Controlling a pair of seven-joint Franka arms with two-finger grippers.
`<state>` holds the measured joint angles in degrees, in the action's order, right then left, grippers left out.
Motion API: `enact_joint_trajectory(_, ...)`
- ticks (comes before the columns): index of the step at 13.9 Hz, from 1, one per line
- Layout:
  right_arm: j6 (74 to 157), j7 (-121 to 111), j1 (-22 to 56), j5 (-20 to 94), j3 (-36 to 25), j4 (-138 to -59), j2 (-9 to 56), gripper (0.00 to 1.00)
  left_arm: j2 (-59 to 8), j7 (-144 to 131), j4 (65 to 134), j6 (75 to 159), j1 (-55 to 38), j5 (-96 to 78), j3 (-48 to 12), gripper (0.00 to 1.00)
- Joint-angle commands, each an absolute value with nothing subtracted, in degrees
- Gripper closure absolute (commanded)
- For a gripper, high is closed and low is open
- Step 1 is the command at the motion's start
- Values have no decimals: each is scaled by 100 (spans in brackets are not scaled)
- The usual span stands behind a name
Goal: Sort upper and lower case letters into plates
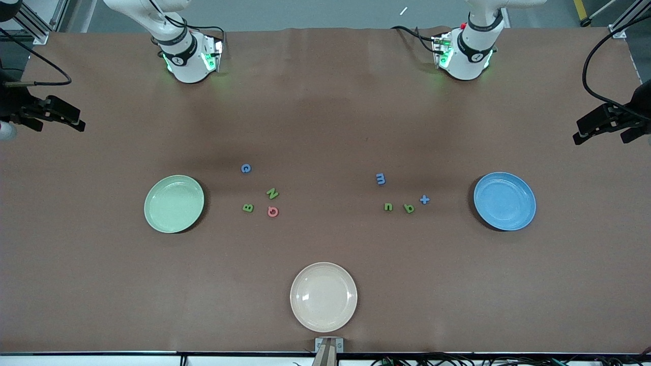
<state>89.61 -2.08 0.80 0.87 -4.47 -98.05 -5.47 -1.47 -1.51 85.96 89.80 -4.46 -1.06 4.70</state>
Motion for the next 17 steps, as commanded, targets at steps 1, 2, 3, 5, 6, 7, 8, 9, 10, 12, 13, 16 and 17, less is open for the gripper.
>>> enact_joint_trajectory(1, 8965, -255, 44, 18, -404, -9967, -721, 0, -88, -114, 8525, 8912, -466, -141, 501, 0)
enact_joint_trajectory(2, 8956, -255, 44, 18, -404, -9967, -721, 0, -88, -114, 8525, 8912, -466, -141, 510, 0)
enact_joint_trajectory(3, 8947, -255, 44, 18, -404, -9967, -721, 0, -88, -114, 8525, 8912, -466, -132, 510, 0)
enact_joint_trajectory(5, 8947, -255, 44, 18, -404, -9967, -721, 0, -70, -175, 8534, 8912, -475, -167, 501, 0)
enact_joint_trajectory(6, 8939, -255, 44, 18, -404, -9967, -721, 0, -44, -228, 8543, 8843, -483, -176, 457, 0)
enact_joint_trajectory(7, 8930, -255, 44, 18, -404, -9958, -712, 0, -61, -220, 8569, 8798, -492, -176, 379, 0)
enact_joint_trajectory(8, 8860, -246, 35, 18, -413, -9923, -703, 0, -122, -220, 8622, 8798, -510, -176, 274, 0)
enact_joint_trajectory(9, 8790, -246, 35, 18, -413, -9827, -694, 0, -184, -228, 8726, 8807, -518, -176, 133, 0)
enact_joint_trajectory(10, 8746, -220, 35, 9, -413, -9739, -660, 0, -263, -246, 8823, 8833, -519, -184, -25, 0)
enact_joint_trajectory(12, 8762, -202, -43, 0, -431, -9677, -537, 0, -439, -630, 9060, 8982, -527, -185, -393, 0)
enact_joint_trajectory(13, 8780, -220, -96, 9, -439, -9668, -475, 0, -509, -903, 9279, 9191, -527, -185, -587, 0)
enact_joint_trajectory(16, 8824, -264, -202, 0, -439, -9642, -334, 0, -545, -1378, 10315, 10349, -527, -185, -1027, 0)
enact_joint_trajectory(17, 8920, -255, -254, 9, -439, -9642, -325, 0, -545, -1528, 10623, 10745, -527, -185, -1124, 0)
